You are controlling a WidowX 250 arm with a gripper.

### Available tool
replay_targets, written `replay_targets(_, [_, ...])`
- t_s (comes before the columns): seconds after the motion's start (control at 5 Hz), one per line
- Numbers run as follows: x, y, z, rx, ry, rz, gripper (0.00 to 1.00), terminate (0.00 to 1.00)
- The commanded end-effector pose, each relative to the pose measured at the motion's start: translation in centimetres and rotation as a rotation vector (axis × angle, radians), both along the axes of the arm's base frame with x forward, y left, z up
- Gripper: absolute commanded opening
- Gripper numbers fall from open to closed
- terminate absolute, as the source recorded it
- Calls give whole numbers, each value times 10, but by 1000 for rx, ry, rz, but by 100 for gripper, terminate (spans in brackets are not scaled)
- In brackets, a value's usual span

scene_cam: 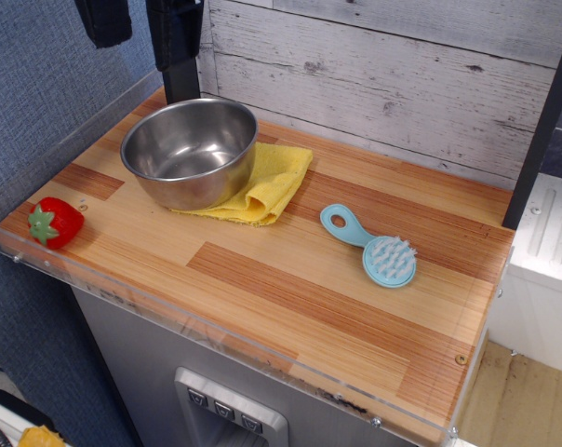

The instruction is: Put the bowl in front of the brush

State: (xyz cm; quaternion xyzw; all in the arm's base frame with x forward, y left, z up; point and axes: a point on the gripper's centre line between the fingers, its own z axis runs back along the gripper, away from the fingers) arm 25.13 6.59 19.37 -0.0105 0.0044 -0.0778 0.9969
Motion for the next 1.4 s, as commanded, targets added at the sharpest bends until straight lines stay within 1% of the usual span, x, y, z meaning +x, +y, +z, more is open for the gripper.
replay_targets(0.0, [0, 0, 0, 0, 0, 0, 100, 0])
replay_targets(0.2, [19, 15, -10, -21, -24, 22, 100, 0])
replay_targets(0.4, [33, 29, -19, -15, -31, 55, 100, 0])
replay_targets(0.6, [45, 42, -30, -2, -71, 82, 100, 0])
replay_targets(0.8, [59, 40, -50, 88, -109, 82, 100, 0])
replay_targets(1.0, [71, 29, -70, 113, -99, 72, 100, 0])
replay_targets(1.2, [80, 20, -87, 99, -89, 81, 100, 0])
